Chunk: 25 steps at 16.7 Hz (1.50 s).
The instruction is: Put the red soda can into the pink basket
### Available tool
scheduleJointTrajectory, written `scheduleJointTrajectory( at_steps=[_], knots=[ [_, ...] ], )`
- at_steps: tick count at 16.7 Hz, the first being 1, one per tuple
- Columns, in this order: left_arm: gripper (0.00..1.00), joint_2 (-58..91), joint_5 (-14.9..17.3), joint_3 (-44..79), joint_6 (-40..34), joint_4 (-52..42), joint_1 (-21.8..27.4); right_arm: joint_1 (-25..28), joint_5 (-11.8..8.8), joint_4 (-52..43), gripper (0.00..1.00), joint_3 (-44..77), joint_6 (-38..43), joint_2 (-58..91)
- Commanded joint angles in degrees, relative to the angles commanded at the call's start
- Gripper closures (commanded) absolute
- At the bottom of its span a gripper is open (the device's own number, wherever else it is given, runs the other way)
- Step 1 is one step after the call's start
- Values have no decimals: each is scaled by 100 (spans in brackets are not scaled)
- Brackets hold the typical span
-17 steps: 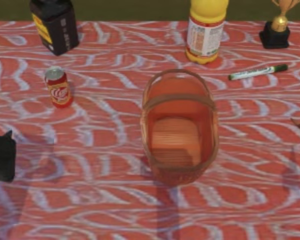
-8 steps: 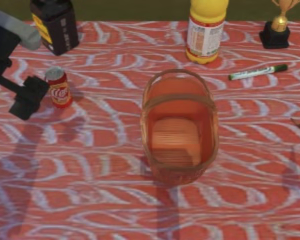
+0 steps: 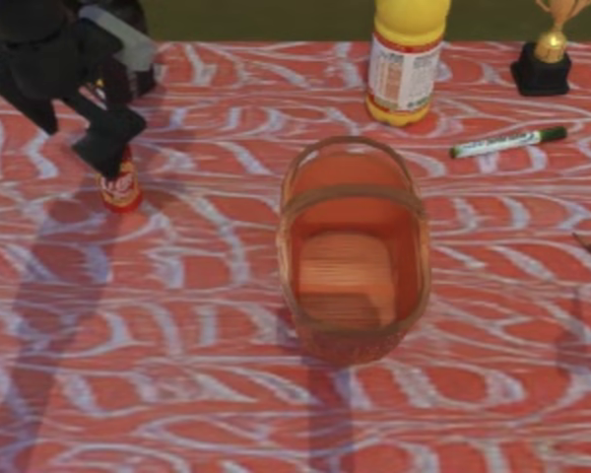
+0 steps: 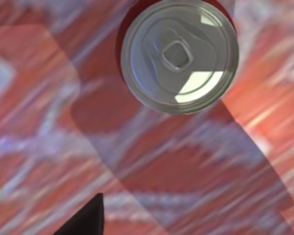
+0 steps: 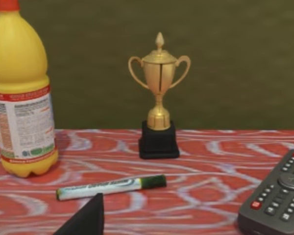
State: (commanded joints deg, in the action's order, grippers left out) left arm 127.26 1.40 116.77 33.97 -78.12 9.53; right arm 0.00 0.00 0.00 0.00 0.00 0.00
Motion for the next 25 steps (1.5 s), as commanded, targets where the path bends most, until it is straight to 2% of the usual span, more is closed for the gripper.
scheduleJointTrajectory(
  at_steps=[4, 8, 14, 21, 25],
  knots=[
    [0, 1171, -73, 1429, 313, -394, -24, 0, 0, 0, 0, 0, 0, 0],
    [0, 1586, -104, 1954, 424, -496, -39, 0, 0, 0, 0, 0, 0, 0],
    [0, 1575, -102, 1921, 419, -468, -31, 0, 0, 0, 0, 0, 0, 0],
    [0, 1552, -105, 849, 428, 578, -44, 0, 0, 0, 0, 0, 0, 0],
    [0, 1554, -105, 762, 430, 664, -45, 0, 0, 0, 0, 0, 0, 0]
  ],
)
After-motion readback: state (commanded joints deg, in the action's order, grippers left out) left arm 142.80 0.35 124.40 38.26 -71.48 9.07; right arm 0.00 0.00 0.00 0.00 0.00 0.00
